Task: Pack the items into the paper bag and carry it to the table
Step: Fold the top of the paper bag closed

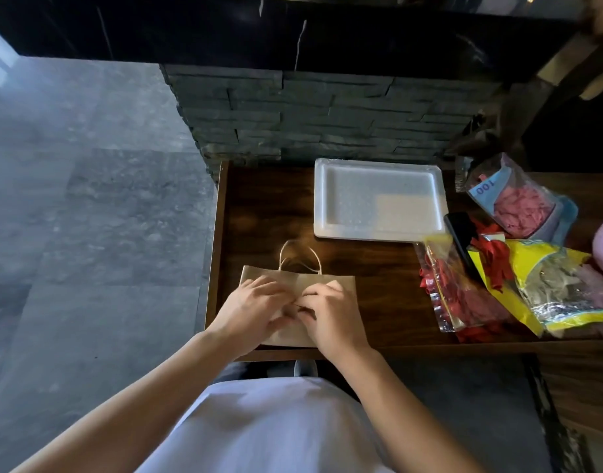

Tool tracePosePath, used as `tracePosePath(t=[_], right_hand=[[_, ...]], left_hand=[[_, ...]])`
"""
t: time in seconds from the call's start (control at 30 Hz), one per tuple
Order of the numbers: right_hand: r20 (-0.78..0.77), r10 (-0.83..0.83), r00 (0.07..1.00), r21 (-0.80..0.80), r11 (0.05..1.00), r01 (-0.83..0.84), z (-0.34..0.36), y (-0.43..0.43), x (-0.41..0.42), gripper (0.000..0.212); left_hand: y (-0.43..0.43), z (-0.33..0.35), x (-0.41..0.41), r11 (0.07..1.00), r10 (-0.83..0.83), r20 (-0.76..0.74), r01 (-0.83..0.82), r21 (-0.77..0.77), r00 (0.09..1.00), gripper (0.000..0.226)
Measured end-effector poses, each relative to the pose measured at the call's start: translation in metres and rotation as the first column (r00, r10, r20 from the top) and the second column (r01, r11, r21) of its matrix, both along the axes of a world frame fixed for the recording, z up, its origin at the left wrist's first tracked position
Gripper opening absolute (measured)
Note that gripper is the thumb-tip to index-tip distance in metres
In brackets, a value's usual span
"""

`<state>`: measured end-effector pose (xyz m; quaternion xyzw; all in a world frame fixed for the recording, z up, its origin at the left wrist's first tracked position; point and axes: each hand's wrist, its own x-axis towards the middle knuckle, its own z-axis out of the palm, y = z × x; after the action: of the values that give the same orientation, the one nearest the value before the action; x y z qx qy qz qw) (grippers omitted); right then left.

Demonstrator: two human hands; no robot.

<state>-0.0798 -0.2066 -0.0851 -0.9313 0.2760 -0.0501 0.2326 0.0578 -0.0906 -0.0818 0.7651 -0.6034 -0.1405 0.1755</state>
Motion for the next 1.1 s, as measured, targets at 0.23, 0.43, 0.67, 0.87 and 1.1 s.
tracePosePath(t=[0.23,0.43,0.67,0.87,1.1], right_hand=[[-0.051,-0.028,0.998,0.145,0.989,0.035,-0.014,-0.034,-0.022,0.018],[-0.083,-0.277,0.957,0.424,0.859,0.286,-0.029,-0.062,-0.06,0.014],[-0.163,-0.387,0.907,0.7,0.603,0.383,-0.034,-0.051,-0.066,0.026],[-0.05,-0.419,0.907,0.859,0.445,0.253,-0.046,-0.038,-0.065,0.04],[0.092,-0.399,0.912,0.858,0.496,0.131,-0.071,-0.04,-0.053,0.048]], left_hand=[[0.011,-0.014,0.036,0.994,0.111,-0.137,-0.112,-0.006,0.984,0.011],[0.044,-0.03,0.059,0.933,0.343,-0.419,-0.356,0.049,0.841,0.026],[0.05,-0.04,0.043,0.872,0.448,-0.772,-0.412,0.265,0.451,0.04],[0.037,-0.046,0.014,0.808,0.373,-0.892,-0.562,0.177,0.255,0.047],[0.021,-0.076,-0.007,0.583,0.444,-0.893,-0.781,0.225,0.074,0.05]])
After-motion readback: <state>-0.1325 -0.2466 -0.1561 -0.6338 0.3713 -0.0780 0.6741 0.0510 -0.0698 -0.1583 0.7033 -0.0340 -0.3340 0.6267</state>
